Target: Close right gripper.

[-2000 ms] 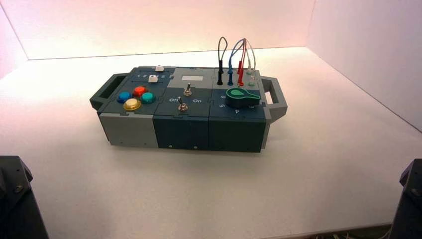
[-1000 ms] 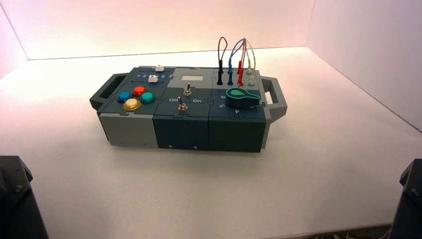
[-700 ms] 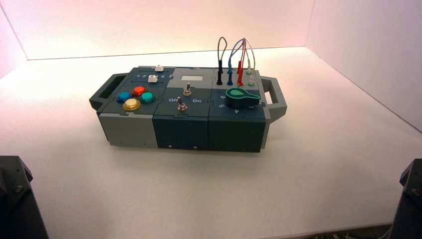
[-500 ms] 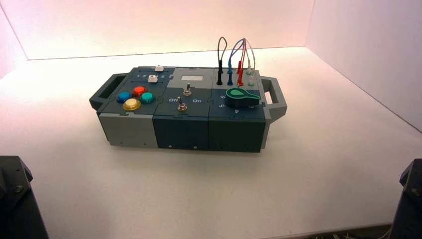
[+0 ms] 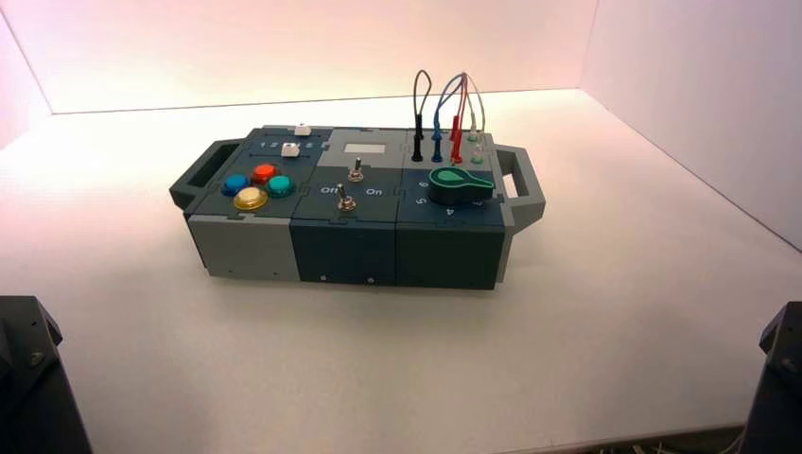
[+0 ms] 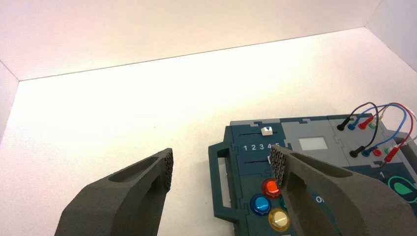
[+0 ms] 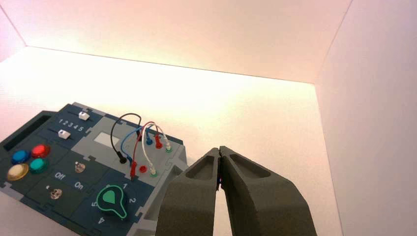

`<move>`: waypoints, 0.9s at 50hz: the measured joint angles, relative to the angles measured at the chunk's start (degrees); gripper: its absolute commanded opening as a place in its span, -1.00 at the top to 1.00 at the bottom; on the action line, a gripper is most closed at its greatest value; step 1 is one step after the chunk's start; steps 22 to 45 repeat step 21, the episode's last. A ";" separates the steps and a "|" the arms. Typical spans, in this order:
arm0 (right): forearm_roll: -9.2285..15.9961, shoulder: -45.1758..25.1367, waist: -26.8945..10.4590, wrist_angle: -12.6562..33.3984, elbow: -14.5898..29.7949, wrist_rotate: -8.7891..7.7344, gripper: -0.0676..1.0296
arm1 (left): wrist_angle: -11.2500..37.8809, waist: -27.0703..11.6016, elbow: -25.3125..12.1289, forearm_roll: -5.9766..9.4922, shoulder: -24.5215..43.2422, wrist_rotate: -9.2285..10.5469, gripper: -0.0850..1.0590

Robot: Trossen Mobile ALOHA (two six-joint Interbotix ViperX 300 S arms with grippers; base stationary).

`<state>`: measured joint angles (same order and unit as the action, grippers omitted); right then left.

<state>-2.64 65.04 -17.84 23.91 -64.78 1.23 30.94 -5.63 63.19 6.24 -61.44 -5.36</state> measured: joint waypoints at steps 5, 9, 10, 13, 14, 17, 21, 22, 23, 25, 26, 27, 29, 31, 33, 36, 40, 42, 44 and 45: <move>0.00 -0.18 0.00 0.00 0.00 0.00 0.92 | 0.09 0.00 -0.18 0.09 -0.09 0.00 -0.92; 0.00 -0.44 0.00 0.00 0.09 -0.09 0.92 | 0.00 0.00 -0.35 0.09 -0.18 0.00 -0.92; 0.00 -0.44 0.00 0.00 0.09 -0.09 0.92 | 0.00 0.00 -0.35 0.09 -0.18 0.00 -0.92; 0.09 -0.88 0.00 0.00 0.00 0.00 0.92 | 0.00 0.00 -0.35 0.09 -0.18 0.00 -0.92; 0.09 -0.97 0.00 0.00 0.09 0.00 0.92 | 0.00 0.00 -0.35 0.09 -0.18 0.00 -0.92; 0.09 -1.32 -0.09 0.00 0.26 0.00 0.92 | 0.00 0.00 -0.26 0.09 -0.26 0.00 -0.92; 0.09 -1.58 0.00 -0.09 0.35 0.00 0.92 | 0.00 0.00 -0.35 0.09 -0.26 -0.09 -0.92; 0.09 -1.58 0.00 -0.09 0.35 0.00 0.92 | 0.00 0.00 -0.35 0.09 -0.26 -0.09 -0.92; 0.09 -1.58 0.00 -0.09 0.35 0.00 0.92 | 0.00 0.00 -0.35 0.09 -0.26 -0.09 -0.92; 0.09 -1.58 0.00 -0.09 0.35 0.00 0.92 | 0.00 0.00 -0.35 0.09 -0.26 -0.09 -0.92; 0.09 -1.58 0.00 -0.09 0.35 0.00 0.92 | 0.00 0.00 -0.35 0.09 -0.26 -0.09 -0.92; 0.09 -1.58 0.00 -0.09 0.35 0.00 0.92 | 0.00 0.00 -0.35 0.09 -0.26 -0.09 -0.92; 0.09 -1.58 0.00 -0.09 0.35 0.00 0.92 | 0.00 0.00 -0.35 0.09 -0.26 -0.09 -0.92; 0.09 -1.58 0.00 -0.09 0.35 0.00 0.92 | 0.00 0.00 -0.35 0.09 -0.26 -0.09 -0.92; 0.09 -1.58 0.00 -0.09 0.35 0.00 0.92 | 0.00 0.00 -0.35 0.09 -0.26 -0.09 -0.92; 0.09 -1.58 0.00 -0.09 0.35 0.00 0.92 | 0.00 0.00 -0.35 0.09 -0.26 -0.09 -0.92; 0.09 -1.58 0.00 -0.09 0.35 0.00 0.92 | 0.00 0.00 -0.35 0.09 -0.26 -0.09 -0.92; 0.09 -1.58 0.00 -0.09 0.35 0.00 0.92 | 0.00 0.00 -0.35 0.09 -0.26 -0.09 -0.92; 0.09 -1.58 0.00 -0.09 0.35 0.00 0.92 | 0.00 0.00 -0.35 0.09 -0.26 -0.09 -0.92; 0.09 -1.58 0.00 -0.09 0.35 0.00 0.92 | 0.00 0.00 -0.35 0.09 -0.26 -0.09 -0.92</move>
